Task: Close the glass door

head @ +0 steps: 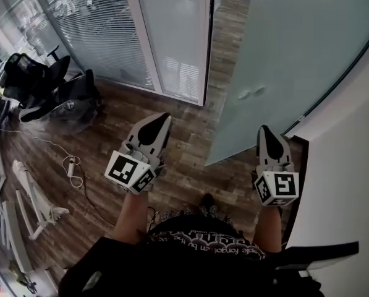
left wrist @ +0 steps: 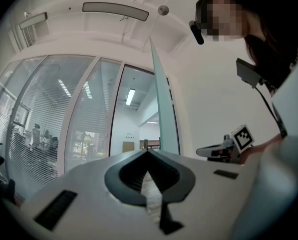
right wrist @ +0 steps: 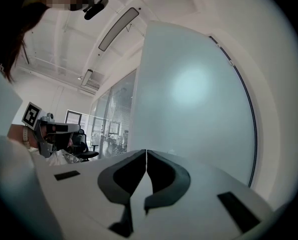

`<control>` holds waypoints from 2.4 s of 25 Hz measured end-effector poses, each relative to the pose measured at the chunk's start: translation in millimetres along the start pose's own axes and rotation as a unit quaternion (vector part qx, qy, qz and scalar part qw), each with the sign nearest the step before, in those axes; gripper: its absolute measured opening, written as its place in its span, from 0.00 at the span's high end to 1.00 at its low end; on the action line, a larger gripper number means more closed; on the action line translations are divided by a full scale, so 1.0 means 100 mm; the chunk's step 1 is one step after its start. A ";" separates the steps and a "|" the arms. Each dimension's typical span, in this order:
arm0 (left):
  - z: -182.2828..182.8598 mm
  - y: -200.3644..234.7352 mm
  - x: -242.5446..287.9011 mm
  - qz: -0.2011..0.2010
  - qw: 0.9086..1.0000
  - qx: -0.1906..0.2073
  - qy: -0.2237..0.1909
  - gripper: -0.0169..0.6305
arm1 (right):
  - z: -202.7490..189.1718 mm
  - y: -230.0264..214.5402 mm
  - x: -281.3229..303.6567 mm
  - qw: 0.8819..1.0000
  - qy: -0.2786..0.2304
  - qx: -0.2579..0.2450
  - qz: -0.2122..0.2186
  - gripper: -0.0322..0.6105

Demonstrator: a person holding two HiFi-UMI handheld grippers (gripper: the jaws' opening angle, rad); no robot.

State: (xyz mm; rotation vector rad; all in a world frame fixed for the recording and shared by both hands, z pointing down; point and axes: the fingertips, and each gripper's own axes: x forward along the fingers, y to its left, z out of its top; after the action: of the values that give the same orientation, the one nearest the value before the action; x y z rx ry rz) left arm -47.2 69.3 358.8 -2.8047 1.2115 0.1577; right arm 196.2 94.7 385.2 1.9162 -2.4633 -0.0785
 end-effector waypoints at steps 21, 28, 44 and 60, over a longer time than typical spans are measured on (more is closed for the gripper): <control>-0.09 0.46 0.29 0.087 0.996 0.003 0.003 0.97 | -0.40 -0.33 1.29 0.996 0.074 -0.004 0.047 0.73; -0.12 0.45 0.40 0.093 0.996 0.002 0.004 0.97 | -0.42 -0.35 1.45 0.996 0.082 0.013 0.045 0.75; -0.21 0.63 0.60 0.109 0.994 0.006 0.015 0.97 | -0.45 -0.33 1.87 0.994 0.094 0.008 0.058 0.76; -0.20 1.77 1.44 0.055 0.998 0.007 -0.005 0.97 | -0.44 -0.36 2.84 0.995 0.091 0.016 0.025 0.76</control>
State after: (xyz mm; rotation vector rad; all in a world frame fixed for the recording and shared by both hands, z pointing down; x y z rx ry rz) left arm -77.0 -157.5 354.0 -2.7224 1.3608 0.1707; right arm 163.1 -190.7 422.8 1.7845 -2.4042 0.1299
